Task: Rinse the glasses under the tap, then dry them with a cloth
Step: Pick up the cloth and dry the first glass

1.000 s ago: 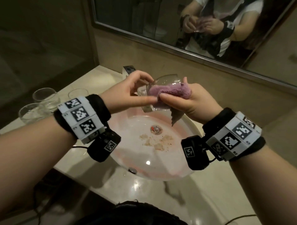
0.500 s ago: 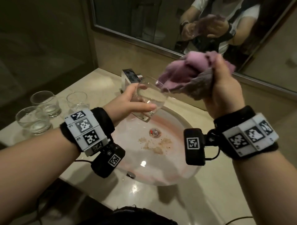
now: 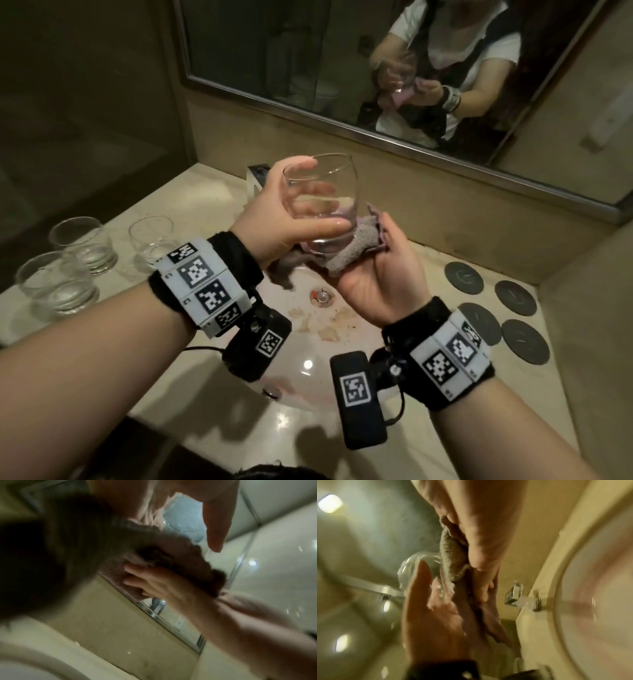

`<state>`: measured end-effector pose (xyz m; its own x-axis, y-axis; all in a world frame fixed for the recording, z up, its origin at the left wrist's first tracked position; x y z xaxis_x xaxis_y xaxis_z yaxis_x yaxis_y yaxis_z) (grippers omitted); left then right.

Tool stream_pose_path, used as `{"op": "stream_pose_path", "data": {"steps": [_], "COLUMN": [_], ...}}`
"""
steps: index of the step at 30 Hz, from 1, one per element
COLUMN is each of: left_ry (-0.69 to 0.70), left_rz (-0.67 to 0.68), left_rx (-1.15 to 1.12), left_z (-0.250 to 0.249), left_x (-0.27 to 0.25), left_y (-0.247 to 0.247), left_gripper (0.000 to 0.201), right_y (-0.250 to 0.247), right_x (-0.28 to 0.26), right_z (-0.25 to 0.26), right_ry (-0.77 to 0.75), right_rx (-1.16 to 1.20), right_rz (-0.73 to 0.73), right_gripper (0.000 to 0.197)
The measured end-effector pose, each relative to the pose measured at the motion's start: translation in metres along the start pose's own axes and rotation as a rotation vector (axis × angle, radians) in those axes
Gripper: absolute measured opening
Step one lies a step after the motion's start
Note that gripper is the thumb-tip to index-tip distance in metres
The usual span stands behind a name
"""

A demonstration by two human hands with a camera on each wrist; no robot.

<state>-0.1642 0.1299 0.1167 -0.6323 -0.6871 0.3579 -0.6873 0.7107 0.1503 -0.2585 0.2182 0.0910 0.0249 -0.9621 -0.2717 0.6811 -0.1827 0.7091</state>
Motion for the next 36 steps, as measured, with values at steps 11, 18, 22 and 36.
{"op": "stream_pose_path", "data": {"steps": [11,18,22,36], "left_ry": [0.183,0.13,0.137,0.126], "left_rz": [0.133,0.039,0.087,-0.007], "left_rx": [0.28,0.173,0.137,0.066], "left_z": [-0.007,-0.006,0.002,0.011], "left_x": [0.0,0.012,0.004,-0.005], "left_y": [0.009,-0.005,0.003,0.014], "left_gripper": [0.087,0.094,0.095,0.085], "right_y": [0.0,-0.006,0.0,0.0], "right_x": [-0.003,-0.003,0.0,0.011], "right_z": [0.017,0.006,0.014,0.005], "right_ry": [-0.012,0.076,0.044,-0.142], "right_rx": [0.03,0.038,0.067,0.014], "right_rz": [0.053,0.099,0.107,-0.057], "right_gripper": [0.06,0.07,0.057,0.038]}}
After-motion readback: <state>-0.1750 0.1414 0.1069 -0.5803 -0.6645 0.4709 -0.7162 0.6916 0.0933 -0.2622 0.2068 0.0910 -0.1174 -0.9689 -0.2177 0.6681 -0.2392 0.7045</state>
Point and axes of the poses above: each hand's wrist, its own x-axis towards the middle knuckle, its own y-axis out of the palm, z = x × y, the point moved 4 cm from there along x, towards the middle knuckle, and after that the axes turned 12 degrees about y, right-handed, at the moved point
